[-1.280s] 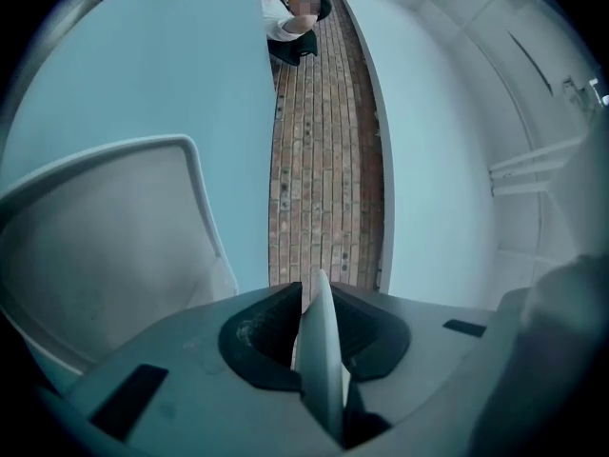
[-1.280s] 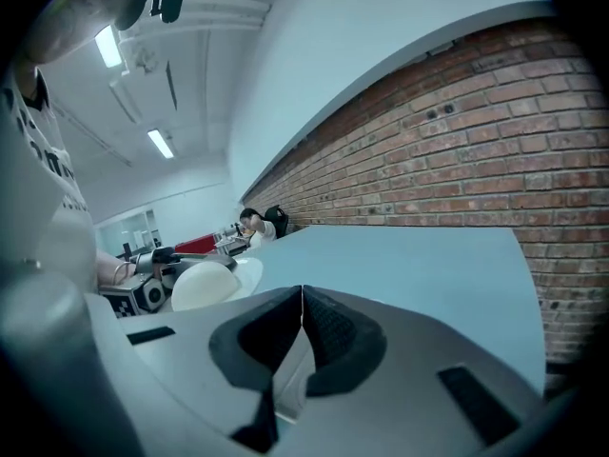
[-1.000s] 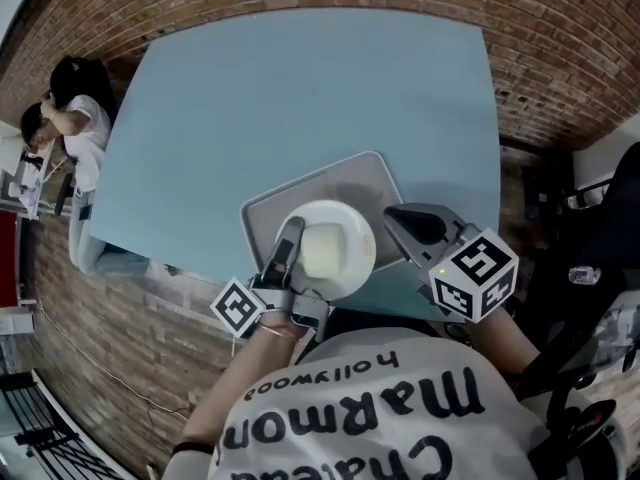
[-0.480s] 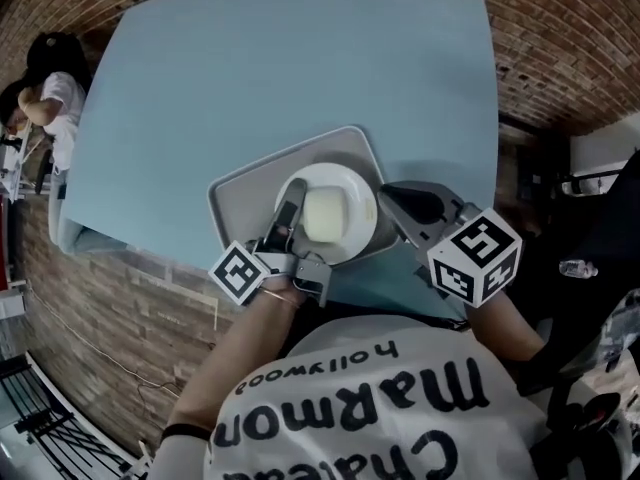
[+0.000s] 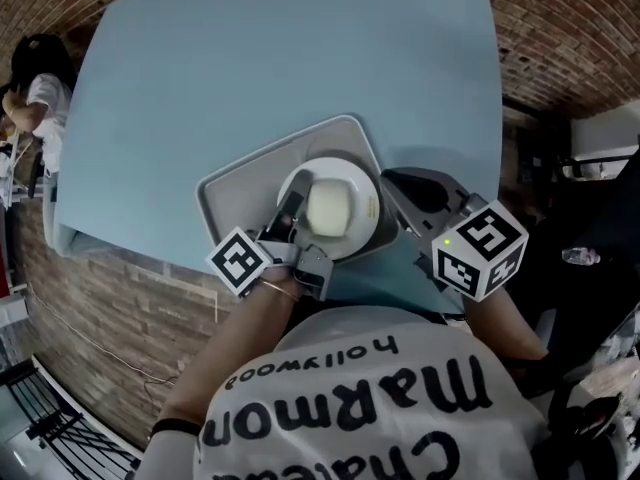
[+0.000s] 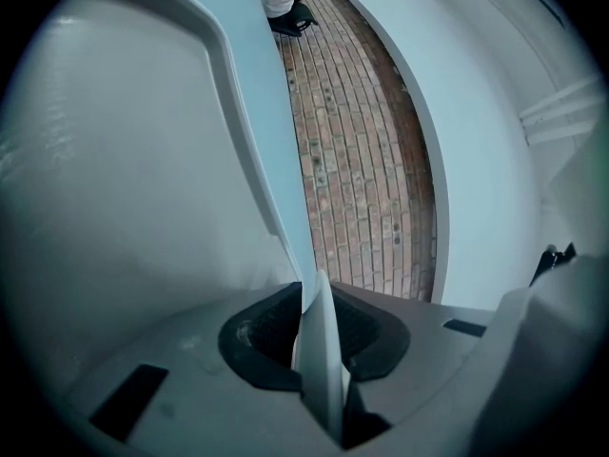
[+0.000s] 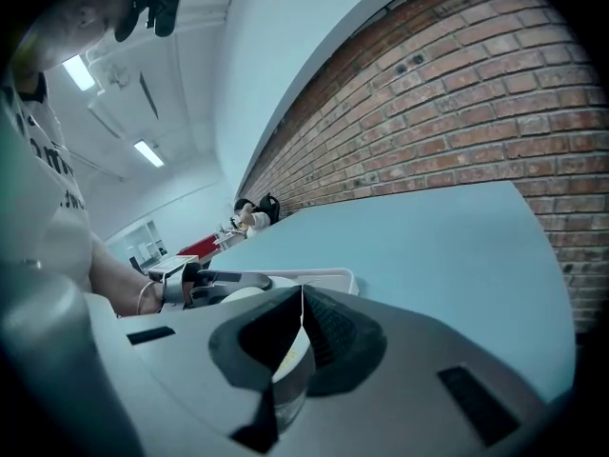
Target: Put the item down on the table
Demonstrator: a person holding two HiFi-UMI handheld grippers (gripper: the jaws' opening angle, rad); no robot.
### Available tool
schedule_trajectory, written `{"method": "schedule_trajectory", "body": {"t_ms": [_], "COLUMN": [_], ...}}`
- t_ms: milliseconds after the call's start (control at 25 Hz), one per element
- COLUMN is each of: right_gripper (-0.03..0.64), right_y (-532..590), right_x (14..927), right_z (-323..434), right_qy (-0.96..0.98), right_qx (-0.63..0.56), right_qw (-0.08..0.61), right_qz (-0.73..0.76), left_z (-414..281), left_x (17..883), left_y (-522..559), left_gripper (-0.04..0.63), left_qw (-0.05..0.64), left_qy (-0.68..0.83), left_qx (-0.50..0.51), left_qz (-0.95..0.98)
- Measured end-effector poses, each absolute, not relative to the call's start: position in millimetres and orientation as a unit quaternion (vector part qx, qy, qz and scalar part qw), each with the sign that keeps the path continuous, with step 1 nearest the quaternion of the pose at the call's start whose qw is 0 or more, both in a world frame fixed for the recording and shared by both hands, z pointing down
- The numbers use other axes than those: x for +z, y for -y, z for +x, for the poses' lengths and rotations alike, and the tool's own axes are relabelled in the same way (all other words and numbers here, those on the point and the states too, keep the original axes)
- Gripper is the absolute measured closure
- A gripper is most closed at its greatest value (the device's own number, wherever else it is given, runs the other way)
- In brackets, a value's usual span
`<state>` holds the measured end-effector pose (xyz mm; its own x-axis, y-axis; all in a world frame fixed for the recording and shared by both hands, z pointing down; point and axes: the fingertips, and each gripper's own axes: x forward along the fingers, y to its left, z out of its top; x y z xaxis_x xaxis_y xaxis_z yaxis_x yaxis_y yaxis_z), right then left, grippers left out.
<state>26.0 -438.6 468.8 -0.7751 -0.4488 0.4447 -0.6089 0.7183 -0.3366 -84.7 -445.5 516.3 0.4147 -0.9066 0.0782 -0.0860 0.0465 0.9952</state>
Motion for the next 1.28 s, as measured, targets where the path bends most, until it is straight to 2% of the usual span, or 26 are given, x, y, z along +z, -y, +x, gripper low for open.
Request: {"method": "schedule_trajectory", "body": {"t_ms": [240,520,960,1040,1120,1280], "right_gripper": [0.607,0.607,0.607,0.606,0.607,0.607], "right_y": [436,434,438,438,438,439], "right_x": [475,475,478,478,477,479], "right_z": [26,25,27,27,27,28], "right_qy": [0.906,0.903,0.901,0.901,0.901,0.902], "right_qx": [0.249,0.258,0.261,0.260,0.261,0.262], "right_qw": [0.164,0.161,0.157,0.157,0.156,0.156], "right_qz": [0.299,0.305,0.308,0.309,0.309,0.307], "left_z": [-83,-75,-71,-73,-77,-78], "left_x": [527,539,536,532,525,529], "left_y": [450,444,447,447,450,451], "left_gripper": [0.540,0.540,0.529,0.513,0.478,0.457], "left_qw": [0.606,0.617,0.571,0.539,0.477,0.378], "left_qy": [0.432,0.463,0.483,0.495,0.514,0.529], "left_qx": [-0.314,-0.192,-0.080,-0.052,-0.004,0.088], "left_qz": [0.590,0.607,0.659,0.680,0.713,0.755]}}
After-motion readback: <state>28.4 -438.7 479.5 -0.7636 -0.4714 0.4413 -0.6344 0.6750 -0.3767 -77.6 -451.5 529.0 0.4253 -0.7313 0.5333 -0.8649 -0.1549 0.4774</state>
